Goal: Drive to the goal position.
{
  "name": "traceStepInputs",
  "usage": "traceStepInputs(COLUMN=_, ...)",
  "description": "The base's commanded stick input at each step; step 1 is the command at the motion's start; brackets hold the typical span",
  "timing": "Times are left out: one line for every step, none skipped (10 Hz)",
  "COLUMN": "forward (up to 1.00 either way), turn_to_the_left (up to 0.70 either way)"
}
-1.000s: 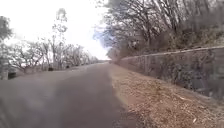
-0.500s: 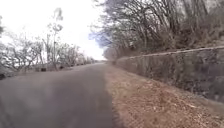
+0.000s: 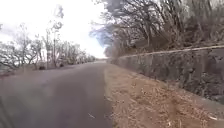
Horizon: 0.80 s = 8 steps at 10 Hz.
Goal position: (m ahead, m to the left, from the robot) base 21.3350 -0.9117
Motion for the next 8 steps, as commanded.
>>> traceStepInputs(forward=0.70, turn_to_the_left=0.00)
traceStepInputs(forward=0.70, turn_to_the_left=0.00)
traceStepInputs(forward=0.70, turn_to_the_left=0.00)
traceStepInputs(forward=0.70, turn_to_the_left=0.00)
traceStepInputs(forward=0.70, turn_to_the_left=0.00)
traceStepInputs(forward=0.70, turn_to_the_left=0.00)
traceStepInputs(forward=0.70, turn_to_the_left=0.00)
traceStepInputs(forward=0.70, turn_to_the_left=0.00)
